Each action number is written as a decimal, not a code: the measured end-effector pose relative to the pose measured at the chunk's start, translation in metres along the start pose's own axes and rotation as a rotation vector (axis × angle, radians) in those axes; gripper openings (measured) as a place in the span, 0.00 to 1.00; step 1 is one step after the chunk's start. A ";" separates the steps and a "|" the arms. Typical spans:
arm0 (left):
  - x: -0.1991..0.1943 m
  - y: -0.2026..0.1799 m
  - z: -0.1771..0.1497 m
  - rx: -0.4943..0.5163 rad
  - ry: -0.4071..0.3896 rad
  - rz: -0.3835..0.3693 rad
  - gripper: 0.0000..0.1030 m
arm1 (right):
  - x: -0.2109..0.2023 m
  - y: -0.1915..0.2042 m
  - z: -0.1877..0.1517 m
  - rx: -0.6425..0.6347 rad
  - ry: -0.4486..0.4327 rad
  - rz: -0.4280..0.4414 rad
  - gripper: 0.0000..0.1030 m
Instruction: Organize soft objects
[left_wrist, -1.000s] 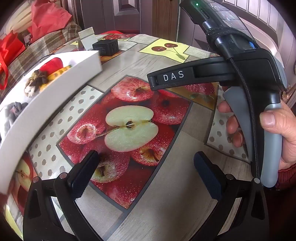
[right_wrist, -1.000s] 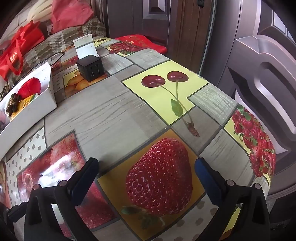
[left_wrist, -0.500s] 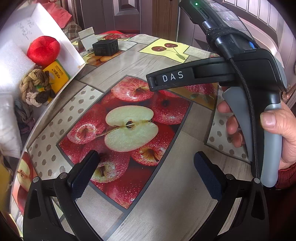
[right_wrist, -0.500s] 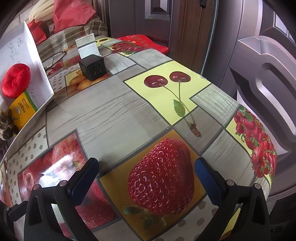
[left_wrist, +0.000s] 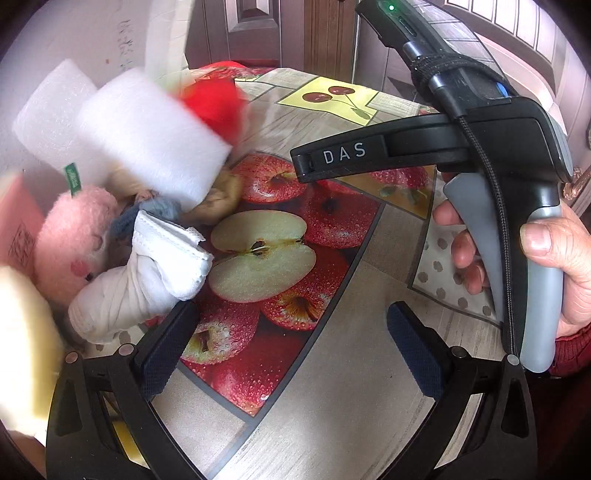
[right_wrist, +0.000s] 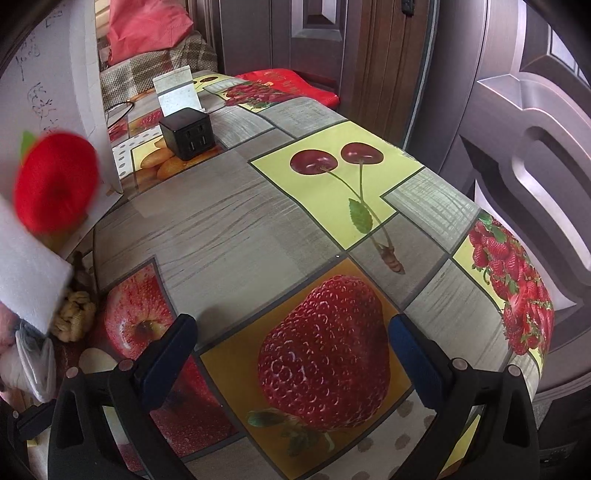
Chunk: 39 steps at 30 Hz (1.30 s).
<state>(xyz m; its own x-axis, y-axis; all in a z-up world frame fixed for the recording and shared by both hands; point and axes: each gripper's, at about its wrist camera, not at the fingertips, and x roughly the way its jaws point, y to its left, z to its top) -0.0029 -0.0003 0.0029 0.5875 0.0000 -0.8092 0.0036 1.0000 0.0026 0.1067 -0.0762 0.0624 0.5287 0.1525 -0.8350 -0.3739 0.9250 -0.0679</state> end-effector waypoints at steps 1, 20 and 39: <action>0.003 0.000 0.001 0.000 0.000 0.000 0.99 | 0.000 0.000 0.000 0.000 0.000 0.000 1.00; 0.003 0.000 0.000 0.000 0.000 0.000 0.99 | 0.000 0.001 0.000 -0.005 0.000 0.002 1.00; 0.003 0.000 0.000 0.000 0.000 0.000 0.99 | 0.000 0.003 -0.001 -0.005 0.000 0.002 1.00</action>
<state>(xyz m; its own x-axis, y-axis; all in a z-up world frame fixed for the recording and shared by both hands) -0.0009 -0.0002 0.0005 0.5875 0.0000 -0.8092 0.0036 1.0000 0.0025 0.1050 -0.0740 0.0622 0.5280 0.1540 -0.8351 -0.3789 0.9228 -0.0693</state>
